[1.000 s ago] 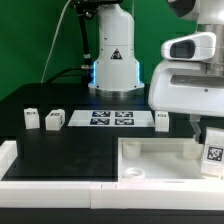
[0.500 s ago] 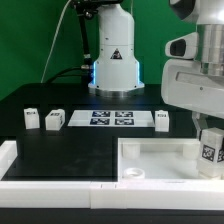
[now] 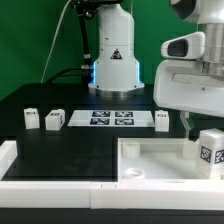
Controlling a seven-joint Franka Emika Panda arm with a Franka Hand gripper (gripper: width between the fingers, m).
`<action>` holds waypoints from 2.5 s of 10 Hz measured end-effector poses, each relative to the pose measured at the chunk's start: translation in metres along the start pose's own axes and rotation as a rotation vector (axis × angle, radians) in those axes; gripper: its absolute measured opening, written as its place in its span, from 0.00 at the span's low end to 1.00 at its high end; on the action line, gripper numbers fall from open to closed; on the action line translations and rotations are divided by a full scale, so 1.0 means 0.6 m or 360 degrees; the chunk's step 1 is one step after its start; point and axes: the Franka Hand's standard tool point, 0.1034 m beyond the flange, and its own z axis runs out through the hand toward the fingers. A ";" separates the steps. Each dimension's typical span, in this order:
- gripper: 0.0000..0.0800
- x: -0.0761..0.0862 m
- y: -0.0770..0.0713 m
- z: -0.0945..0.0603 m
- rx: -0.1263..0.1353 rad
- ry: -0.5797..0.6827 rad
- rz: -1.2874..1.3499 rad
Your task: Assemble one leg
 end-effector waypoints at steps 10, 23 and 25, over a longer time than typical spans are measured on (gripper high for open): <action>0.38 0.004 0.013 0.003 -0.0037 -0.0023 -0.1047; 0.56 0.003 0.006 0.007 0.0030 0.0021 0.0961; 0.72 0.005 0.000 0.004 0.0043 0.0038 0.0726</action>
Offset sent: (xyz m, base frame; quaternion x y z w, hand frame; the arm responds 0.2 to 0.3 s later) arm 0.0004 0.0114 -0.0012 0.0100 -0.0291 -0.2541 0.9667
